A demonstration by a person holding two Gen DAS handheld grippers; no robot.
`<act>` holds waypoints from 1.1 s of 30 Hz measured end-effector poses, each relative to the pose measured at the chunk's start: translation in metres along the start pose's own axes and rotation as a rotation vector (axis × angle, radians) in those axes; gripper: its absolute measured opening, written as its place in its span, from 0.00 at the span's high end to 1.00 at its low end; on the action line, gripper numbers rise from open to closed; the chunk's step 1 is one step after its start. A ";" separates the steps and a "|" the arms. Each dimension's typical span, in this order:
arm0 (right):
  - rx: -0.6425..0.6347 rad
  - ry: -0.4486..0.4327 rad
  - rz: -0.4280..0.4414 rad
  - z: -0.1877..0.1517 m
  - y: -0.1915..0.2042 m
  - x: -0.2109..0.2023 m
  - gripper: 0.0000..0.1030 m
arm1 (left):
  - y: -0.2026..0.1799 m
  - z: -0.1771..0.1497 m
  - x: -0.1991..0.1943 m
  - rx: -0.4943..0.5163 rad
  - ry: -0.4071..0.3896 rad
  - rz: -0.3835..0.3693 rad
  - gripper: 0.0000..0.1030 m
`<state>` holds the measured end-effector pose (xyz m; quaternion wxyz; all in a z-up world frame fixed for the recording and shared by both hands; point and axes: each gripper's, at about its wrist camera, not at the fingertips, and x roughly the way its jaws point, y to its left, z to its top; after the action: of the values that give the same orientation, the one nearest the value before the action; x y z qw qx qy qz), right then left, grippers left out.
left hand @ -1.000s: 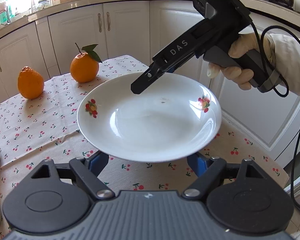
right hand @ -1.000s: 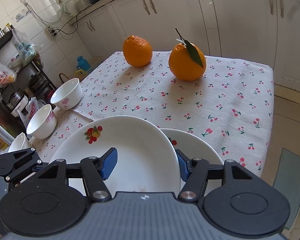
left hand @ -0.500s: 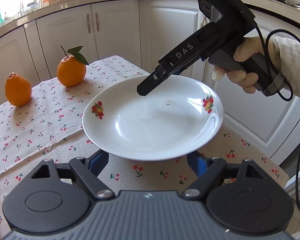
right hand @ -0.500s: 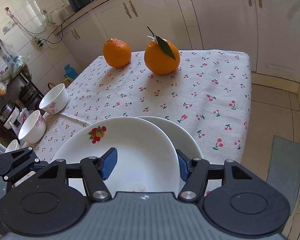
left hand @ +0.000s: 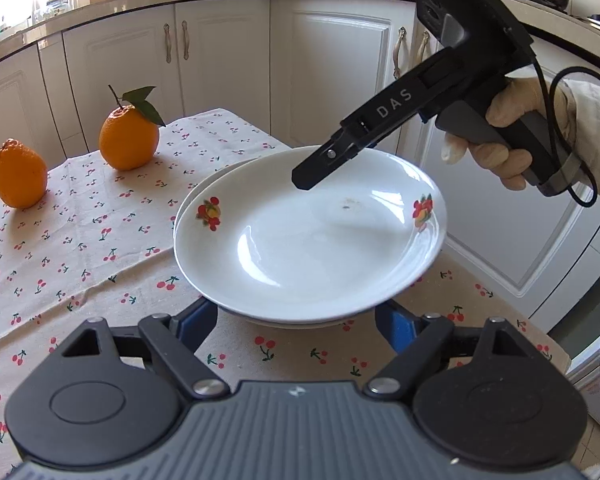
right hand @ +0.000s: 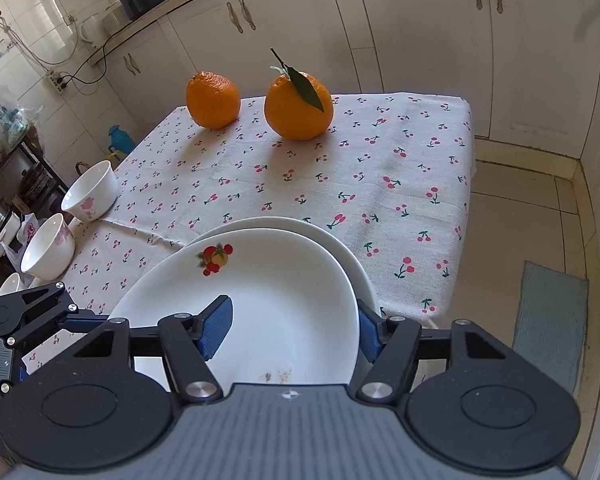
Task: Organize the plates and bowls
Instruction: 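Lower the plate onto the stack and open the right tool, then move the right tool to the white flower-print bowl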
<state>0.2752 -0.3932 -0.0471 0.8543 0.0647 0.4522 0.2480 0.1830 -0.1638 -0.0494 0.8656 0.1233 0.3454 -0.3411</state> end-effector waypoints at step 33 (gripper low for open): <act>-0.215 0.010 -0.232 -0.013 0.071 -0.018 0.00 | 0.003 -0.005 -0.020 0.001 -0.071 -0.001 0.11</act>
<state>0.2304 -0.3420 -0.0182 0.8769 -0.0813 0.4318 0.1949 0.1716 -0.1487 -0.0395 0.8770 0.1115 0.3145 -0.3458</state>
